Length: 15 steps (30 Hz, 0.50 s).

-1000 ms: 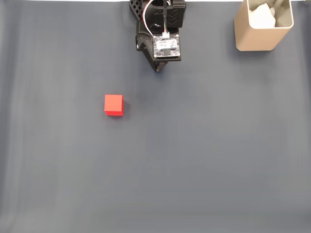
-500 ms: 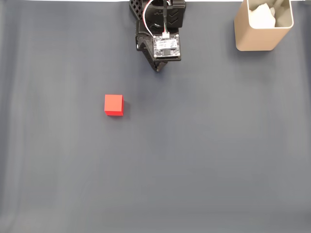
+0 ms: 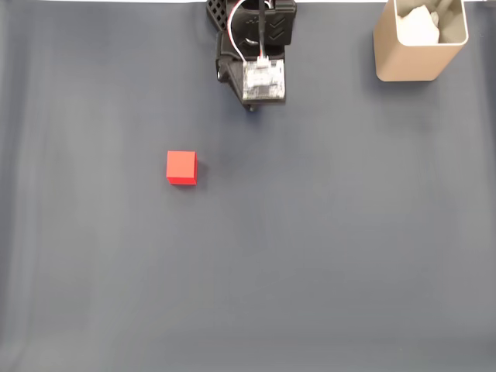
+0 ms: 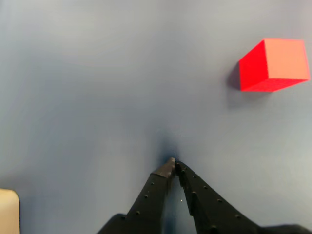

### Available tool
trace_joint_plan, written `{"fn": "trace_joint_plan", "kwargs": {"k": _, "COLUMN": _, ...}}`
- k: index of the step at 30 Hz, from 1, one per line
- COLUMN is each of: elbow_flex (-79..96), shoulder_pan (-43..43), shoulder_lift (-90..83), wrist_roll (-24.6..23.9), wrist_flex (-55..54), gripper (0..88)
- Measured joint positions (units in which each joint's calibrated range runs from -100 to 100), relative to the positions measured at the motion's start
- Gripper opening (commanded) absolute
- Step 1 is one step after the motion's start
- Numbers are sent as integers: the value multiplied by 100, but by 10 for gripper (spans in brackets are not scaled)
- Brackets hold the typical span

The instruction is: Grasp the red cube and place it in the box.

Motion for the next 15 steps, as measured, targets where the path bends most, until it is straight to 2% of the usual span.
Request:
{"fn": "trace_joint_plan", "kwargs": {"k": 6, "elbow_flex": -118, "shoulder_pan": 0, "shoulder_lift": 53, "wrist_roll": -15, "wrist_flex": -845, "gripper": 3}}
{"fn": "trace_joint_plan", "kwargs": {"k": 15, "elbow_flex": -729, "shoulder_pan": 0, "shoulder_lift": 437, "wrist_roll": -49, "wrist_flex": -1552, "gripper": 3}}
